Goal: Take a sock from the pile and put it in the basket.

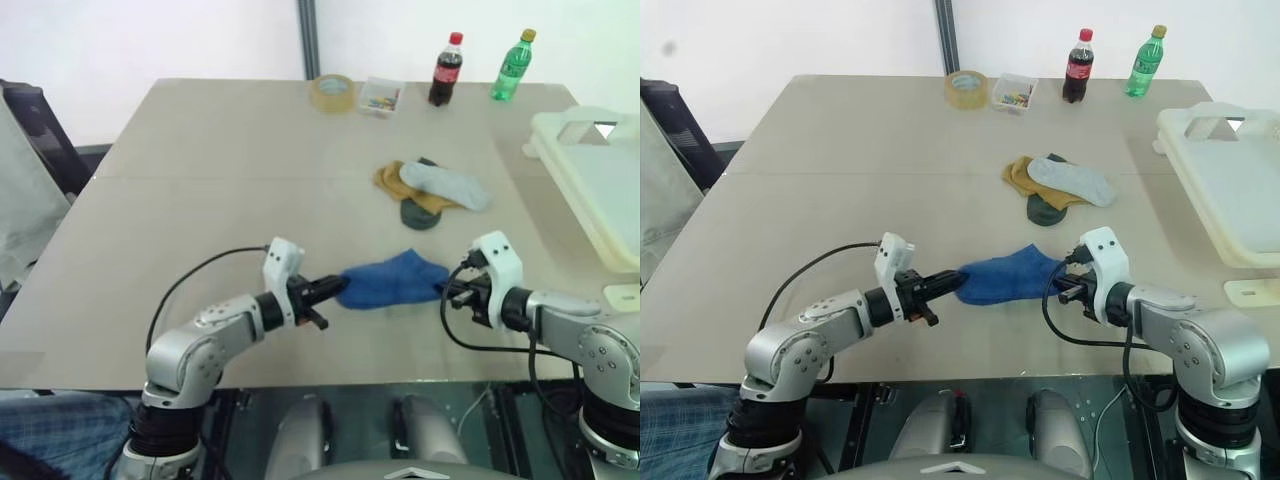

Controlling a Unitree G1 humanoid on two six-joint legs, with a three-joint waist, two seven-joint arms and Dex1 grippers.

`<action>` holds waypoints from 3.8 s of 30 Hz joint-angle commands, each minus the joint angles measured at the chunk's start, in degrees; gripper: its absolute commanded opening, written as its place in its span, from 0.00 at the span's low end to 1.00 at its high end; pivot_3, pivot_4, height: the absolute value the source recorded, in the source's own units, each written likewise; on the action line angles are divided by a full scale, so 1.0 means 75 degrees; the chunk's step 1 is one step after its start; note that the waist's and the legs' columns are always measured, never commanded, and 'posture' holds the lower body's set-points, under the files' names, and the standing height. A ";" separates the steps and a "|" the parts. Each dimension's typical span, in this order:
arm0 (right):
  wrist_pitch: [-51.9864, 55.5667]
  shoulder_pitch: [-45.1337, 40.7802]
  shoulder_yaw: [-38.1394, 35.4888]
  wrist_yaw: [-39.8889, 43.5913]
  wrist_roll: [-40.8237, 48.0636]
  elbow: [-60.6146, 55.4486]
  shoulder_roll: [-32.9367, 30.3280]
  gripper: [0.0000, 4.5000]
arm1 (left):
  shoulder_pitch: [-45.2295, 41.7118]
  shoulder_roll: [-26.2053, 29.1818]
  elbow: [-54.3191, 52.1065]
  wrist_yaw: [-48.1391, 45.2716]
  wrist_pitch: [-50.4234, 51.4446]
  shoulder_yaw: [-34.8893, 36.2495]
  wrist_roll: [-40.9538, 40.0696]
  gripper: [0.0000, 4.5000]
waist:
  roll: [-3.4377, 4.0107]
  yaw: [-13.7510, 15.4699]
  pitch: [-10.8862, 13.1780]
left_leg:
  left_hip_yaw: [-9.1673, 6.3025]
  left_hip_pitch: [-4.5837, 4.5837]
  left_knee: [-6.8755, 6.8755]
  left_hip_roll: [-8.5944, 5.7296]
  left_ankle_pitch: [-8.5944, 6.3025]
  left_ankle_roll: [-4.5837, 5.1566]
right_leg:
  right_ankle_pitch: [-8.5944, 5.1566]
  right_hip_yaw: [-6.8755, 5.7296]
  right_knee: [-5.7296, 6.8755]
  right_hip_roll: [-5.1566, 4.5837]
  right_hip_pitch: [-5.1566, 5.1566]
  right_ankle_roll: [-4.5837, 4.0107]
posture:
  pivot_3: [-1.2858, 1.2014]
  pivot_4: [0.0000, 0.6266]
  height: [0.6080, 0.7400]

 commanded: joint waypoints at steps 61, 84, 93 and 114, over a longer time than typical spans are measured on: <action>-0.7740 0.0579 0.3517 0.1915 -0.3664 0.3163 -0.0798 0.52 | -0.0207 0.0229 0.0865 0.1453 0.3699 0.2075 -0.2554 1.00 | -0.0038 -0.0028 -0.0024 | 0.0001 0.0136 -0.0032 0.0013 -0.0001 -0.0001 | -0.0015 -0.0008 -0.0042 0.0004 0.0134 0.0000 | 0.52 0.24 1.00; -0.7707 0.0188 0.3667 0.2003 -0.4146 0.3324 -0.0374 0.52 | -0.2241 -0.1795 0.4210 0.1173 0.4519 0.2332 -0.3253 1.00 | -0.0063 -0.0008 -0.0114 | 0.0006 0.0137 -0.0030 0.0001 0.0000 -0.0001 | -0.0007 -0.0002 -0.0047 -0.0007 0.0138 -0.0014 | 0.52 0.24 1.00; -0.7653 0.0023 0.3693 0.1962 -0.4274 0.3491 -0.0302 0.52 | -0.2599 -0.2202 0.4298 0.0926 0.5183 0.2836 -0.4377 1.00 | -0.0089 -0.0024 -0.0091 | 0.0004 0.0126 -0.0037 0.0003 0.0000 -0.0001 | -0.0007 -0.0003 -0.0053 -0.0005 0.0128 -0.0014 | 0.52 0.24 1.00; -0.7395 0.0143 0.3446 0.2044 -0.4283 0.2713 -0.0545 0.52 | -0.2759 -0.2546 0.4038 -0.0099 0.3623 0.1523 -0.3601 1.00 | -0.0088 -0.0007 -0.0072 | -0.0001 0.0098 -0.0043 0.0003 -0.0001 0.0000 | -0.0007 -0.0009 -0.0075 -0.0007 0.0110 -0.0017 | 0.52 0.24 1.00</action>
